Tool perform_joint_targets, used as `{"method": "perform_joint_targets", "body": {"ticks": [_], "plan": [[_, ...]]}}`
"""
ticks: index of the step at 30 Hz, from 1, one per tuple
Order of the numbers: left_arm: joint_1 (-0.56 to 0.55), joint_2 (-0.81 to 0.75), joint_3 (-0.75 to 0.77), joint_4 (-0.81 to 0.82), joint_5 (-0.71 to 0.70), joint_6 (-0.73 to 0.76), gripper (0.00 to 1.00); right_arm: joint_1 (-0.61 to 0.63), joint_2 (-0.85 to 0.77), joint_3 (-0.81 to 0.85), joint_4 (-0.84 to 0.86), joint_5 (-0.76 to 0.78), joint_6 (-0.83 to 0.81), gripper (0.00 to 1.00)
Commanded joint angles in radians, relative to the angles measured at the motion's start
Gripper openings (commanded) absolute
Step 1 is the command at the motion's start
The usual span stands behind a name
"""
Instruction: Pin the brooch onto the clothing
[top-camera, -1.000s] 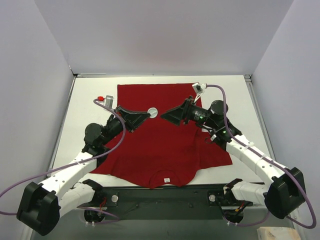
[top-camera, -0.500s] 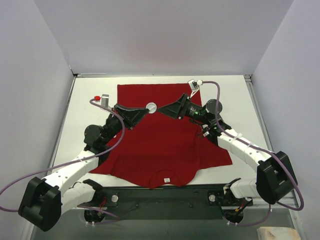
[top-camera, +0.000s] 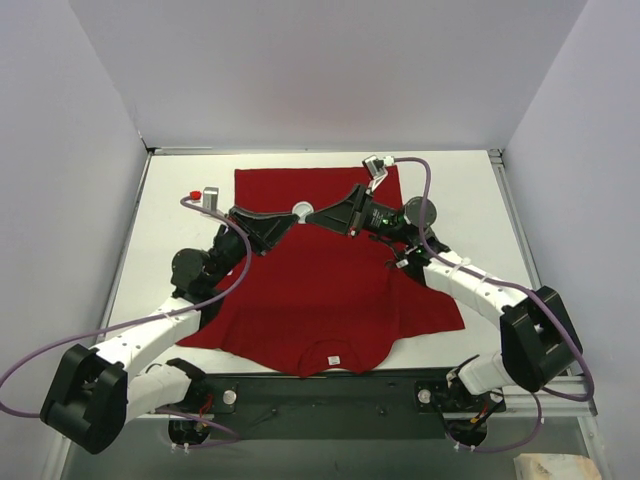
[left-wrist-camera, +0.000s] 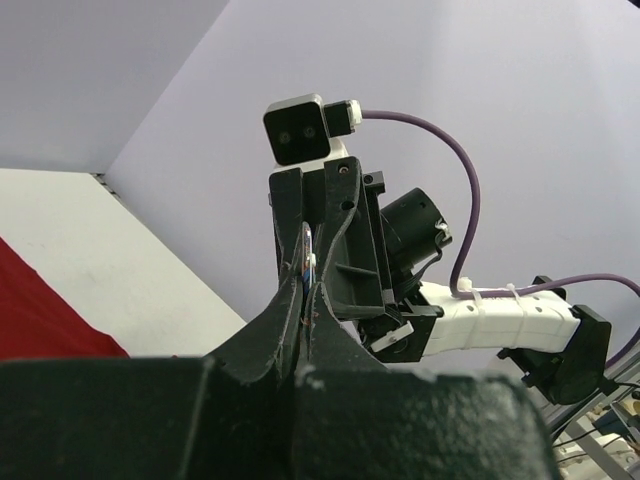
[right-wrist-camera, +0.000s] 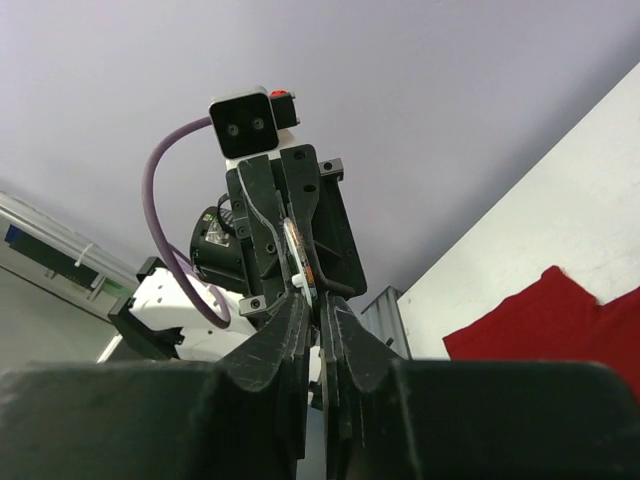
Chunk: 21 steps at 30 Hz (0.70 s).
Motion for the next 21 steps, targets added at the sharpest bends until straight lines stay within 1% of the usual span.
{"method": "perform_joint_targets", "body": {"ticks": [1, 4, 5, 7, 8, 9, 10, 11, 12, 13, 14, 15, 16, 17, 18, 19, 20, 21], "plan": [[-0.005, 0.012, 0.014, 0.068, 0.007, -0.012, 0.0, 0.004, -0.004, 0.059, 0.14, -0.036, 0.012, 0.01], [-0.006, 0.014, 0.026, 0.057, 0.041, -0.002, 0.0, -0.003, -0.007, 0.081, 0.102, -0.055, -0.008, 0.0], [-0.003, 0.009, 0.032, 0.04, 0.064, 0.018, 0.11, -0.008, -0.01, 0.087, 0.082, -0.062, -0.033, 0.0], [0.001, -0.008, 0.074, -0.061, 0.094, 0.051, 0.28, -0.02, -0.021, 0.107, 0.002, -0.088, -0.066, 0.0], [0.008, -0.014, 0.095, -0.108, 0.12, 0.092, 0.4, -0.025, -0.025, 0.116, -0.03, -0.098, -0.091, 0.0], [0.011, -0.02, 0.112, -0.204, 0.134, 0.115, 0.45, -0.028, -0.031, 0.125, -0.064, -0.111, -0.137, 0.0], [0.014, -0.034, 0.132, -0.255, 0.147, 0.139, 0.5, -0.031, -0.031, 0.136, -0.151, -0.143, -0.171, 0.0], [0.021, -0.04, 0.178, -0.359, 0.156, 0.187, 0.61, -0.036, -0.028, 0.179, -0.209, -0.167, -0.206, 0.0], [0.024, -0.045, 0.198, -0.412, 0.176, 0.21, 0.65, -0.037, -0.021, 0.202, -0.275, -0.187, -0.302, 0.0], [0.031, -0.054, 0.224, -0.467, 0.188, 0.26, 0.69, -0.042, -0.016, 0.225, -0.428, -0.224, -0.355, 0.0], [0.037, -0.054, 0.273, -0.522, 0.202, 0.287, 0.73, -0.046, -0.013, 0.275, -0.505, -0.243, -0.404, 0.0], [0.052, -0.054, 0.302, -0.629, 0.231, 0.313, 0.77, -0.049, -0.013, 0.297, -0.586, -0.253, -0.526, 0.0], [0.061, -0.052, 0.328, -0.683, 0.254, 0.369, 0.79, -0.054, -0.011, 0.319, -0.745, -0.26, -0.582, 0.0], [0.067, -0.052, 0.377, -0.778, 0.271, 0.396, 0.8, -0.06, -0.01, 0.36, -0.823, -0.275, -0.644, 0.0], [0.084, -0.048, 0.4, -0.828, 0.288, 0.422, 0.81, -0.065, -0.005, 0.381, -0.898, -0.275, -0.698, 0.0], [0.09, -0.037, 0.422, -0.875, 0.336, 0.477, 0.81, -0.068, -0.004, 0.398, -1.034, -0.279, -0.805, 0.0], [0.098, -0.029, 0.471, -0.967, 0.361, 0.503, 0.81, -0.074, 0.002, 0.438, -1.097, -0.284, -0.853, 0.0], [0.11, -0.01, 0.492, -1.013, 0.424, 0.556, 0.81, -0.077, 0.01, 0.454, -1.227, -0.267, -0.936, 0.0]]}}
